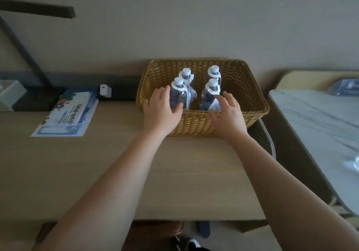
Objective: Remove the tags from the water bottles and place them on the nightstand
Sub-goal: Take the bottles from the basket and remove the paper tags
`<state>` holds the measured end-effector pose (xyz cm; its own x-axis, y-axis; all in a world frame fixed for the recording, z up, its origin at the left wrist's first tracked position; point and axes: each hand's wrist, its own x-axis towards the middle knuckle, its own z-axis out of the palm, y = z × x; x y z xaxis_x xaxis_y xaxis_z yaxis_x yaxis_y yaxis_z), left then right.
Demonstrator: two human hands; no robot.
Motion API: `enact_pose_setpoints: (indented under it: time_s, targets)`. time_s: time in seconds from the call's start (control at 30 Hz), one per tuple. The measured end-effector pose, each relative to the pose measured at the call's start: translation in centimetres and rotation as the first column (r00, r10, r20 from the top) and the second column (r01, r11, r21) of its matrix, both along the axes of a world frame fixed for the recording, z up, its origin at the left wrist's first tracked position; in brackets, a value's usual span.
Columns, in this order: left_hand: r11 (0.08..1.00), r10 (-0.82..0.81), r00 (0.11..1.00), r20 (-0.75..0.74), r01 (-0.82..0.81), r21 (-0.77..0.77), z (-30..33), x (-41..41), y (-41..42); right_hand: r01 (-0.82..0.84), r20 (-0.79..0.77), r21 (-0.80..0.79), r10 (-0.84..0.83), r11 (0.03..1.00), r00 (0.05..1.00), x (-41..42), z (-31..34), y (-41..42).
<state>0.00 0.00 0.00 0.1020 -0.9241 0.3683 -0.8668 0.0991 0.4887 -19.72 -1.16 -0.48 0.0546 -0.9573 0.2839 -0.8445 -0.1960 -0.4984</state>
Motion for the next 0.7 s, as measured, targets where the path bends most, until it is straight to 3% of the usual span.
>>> enact_pose_setpoints:
  time_s: [0.13,0.43,0.7]
  targets:
    - [0.992,-0.019,0.992,-0.125,0.003,-0.125,0.5,-1.0,-3.7,-0.036,0.021,-0.067,0.037,0.997,0.999,-1.7,0.9,-5.1]
    - [0.997,0.078,0.997,0.017,-0.078,-0.01,0.2,-1.5,-10.5,-0.167,-0.055,0.017,0.168,0.986,0.984,-3.2,0.6,-13.3]
    - [0.994,0.089,0.992,0.088,-0.094,0.06,-0.3,-0.8,-12.9,-0.162,-0.144,-0.004,0.16,0.987,0.977,-3.2,-0.1,-15.0]
